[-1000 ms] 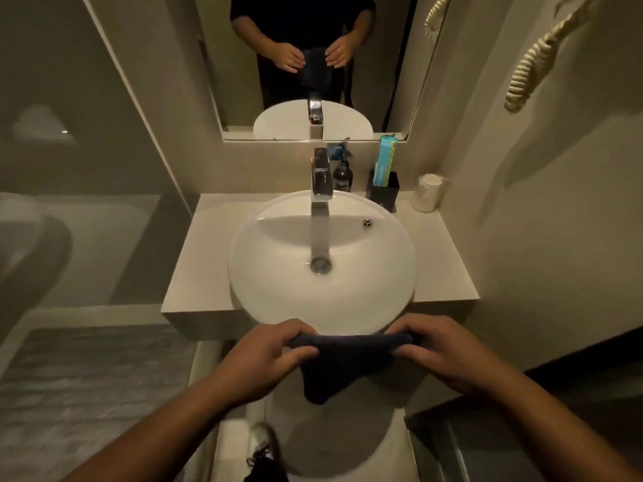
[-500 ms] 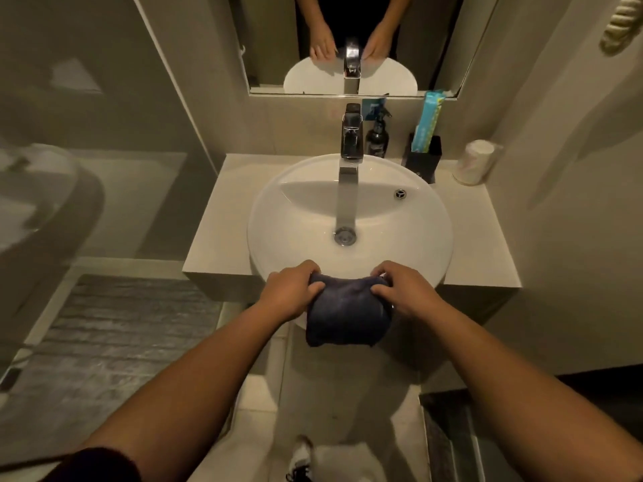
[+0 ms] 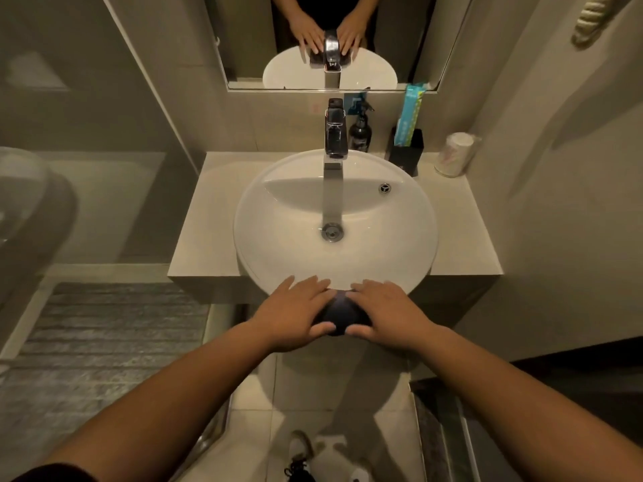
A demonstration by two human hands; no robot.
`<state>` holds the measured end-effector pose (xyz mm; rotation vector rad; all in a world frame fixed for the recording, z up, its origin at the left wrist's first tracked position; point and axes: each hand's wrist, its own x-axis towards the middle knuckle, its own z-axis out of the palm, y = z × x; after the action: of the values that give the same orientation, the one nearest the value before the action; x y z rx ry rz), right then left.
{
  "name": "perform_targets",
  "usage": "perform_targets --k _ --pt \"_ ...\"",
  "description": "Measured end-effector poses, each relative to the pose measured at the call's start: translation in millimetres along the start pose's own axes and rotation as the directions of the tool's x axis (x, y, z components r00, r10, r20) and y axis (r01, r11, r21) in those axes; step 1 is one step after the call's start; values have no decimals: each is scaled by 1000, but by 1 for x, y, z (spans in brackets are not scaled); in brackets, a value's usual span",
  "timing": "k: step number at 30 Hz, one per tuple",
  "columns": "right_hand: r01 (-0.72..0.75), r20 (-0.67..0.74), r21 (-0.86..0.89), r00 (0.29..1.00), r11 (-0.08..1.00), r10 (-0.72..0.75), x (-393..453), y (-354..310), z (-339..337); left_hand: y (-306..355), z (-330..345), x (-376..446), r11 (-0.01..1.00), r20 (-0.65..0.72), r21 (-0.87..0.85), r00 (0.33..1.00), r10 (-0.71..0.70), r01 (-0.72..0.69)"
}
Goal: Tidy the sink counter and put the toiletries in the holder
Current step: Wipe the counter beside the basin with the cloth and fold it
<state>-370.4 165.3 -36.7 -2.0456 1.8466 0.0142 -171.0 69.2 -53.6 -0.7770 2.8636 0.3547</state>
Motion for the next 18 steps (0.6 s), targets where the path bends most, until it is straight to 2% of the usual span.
perform_targets --k 2,8,15,18 --pt "9 8 -36 1000 999 -9 1 -4 6 -2 7 -1 1000 14 27 1000 15 -15" --pt "-44 -119 -16 992 999 41 -2 -9 12 7 13 0 997 -123 1 989 -78 79" --pt "-73 -55 -16 996 997 72 -1 -12 10 11 11 -3 989 -111 -81 985 -135 126" --pt "-73 20 -3 997 997 73 -1 -13 2 12 -3 -3 979 -23 -167 992 -126 121"
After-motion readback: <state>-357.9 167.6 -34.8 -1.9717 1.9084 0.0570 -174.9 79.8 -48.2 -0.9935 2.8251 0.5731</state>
